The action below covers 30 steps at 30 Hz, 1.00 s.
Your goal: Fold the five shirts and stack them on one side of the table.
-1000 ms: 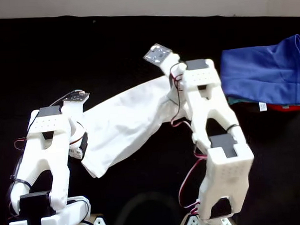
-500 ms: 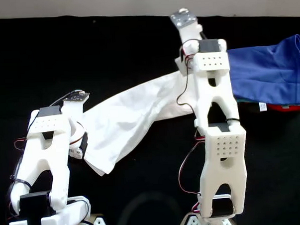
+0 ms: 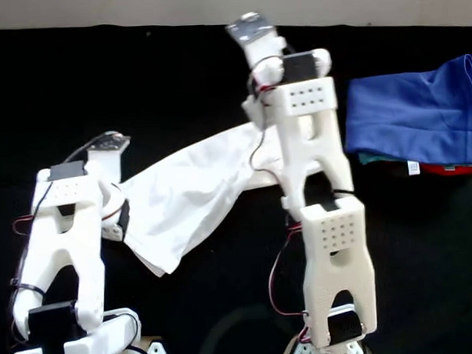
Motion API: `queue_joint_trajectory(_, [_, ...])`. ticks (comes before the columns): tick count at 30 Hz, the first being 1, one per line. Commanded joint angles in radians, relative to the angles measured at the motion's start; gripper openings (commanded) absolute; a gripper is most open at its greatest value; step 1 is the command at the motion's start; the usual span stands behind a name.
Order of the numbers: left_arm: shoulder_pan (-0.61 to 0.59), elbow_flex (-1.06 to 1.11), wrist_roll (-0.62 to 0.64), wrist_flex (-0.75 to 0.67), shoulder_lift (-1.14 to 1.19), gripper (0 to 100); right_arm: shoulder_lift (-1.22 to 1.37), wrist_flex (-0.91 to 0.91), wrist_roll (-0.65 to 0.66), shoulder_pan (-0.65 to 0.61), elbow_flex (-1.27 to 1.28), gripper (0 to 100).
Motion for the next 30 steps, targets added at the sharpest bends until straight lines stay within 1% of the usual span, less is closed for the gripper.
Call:
queue_joint_trajectory(1, [-0.099, -0.101, 0.006, 0.043, -0.008, 1, 0.027, 0.002, -0.084, -0.111, -0.002, 0.6])
queue_joint_trajectory(3, [-0.156, -0.143, 0.006, 0.054, -0.007, 1, 0.085, -0.004, -0.132, -0.142, -0.001, 0.6])
queue_joint_trajectory(6, [-0.223, -0.188, 0.005, 0.054, -0.002, 1, 0.173, 0.010, -0.147, -0.165, -0.010, 0.6])
queue_joint_trajectory(10, [-0.248, -0.205, -0.002, 0.052, 0.002, 1, 0.188, 0.016, -0.147, -0.165, 0.007, 0.6])
queue_joint_trajectory(13, [-0.248, -0.205, -0.002, 0.048, 0.002, 1, 0.166, 0.018, -0.143, -0.168, 0.085, 0.6])
queue_joint_trajectory(19, [-0.248, -0.205, -0.002, 0.046, 0.002, 1, -0.019, 0.005, -0.127, -0.193, 0.470, 0.6])
queue_joint_trajectory(26, [-0.242, -0.205, -0.002, 0.046, 0.002, 1, -0.255, -0.073, -0.069, -0.197, 0.779, 0.6])
queue_joint_trajectory(28, [-0.242, -0.202, -0.002, 0.046, 0.002, 1, -0.303, -0.116, -0.063, -0.194, 0.860, 0.6])
queue_joint_trajectory(30, [-0.242, -0.202, -0.002, 0.046, 0.002, 1, -0.355, -0.208, -0.049, -0.191, 0.918, 0.6])
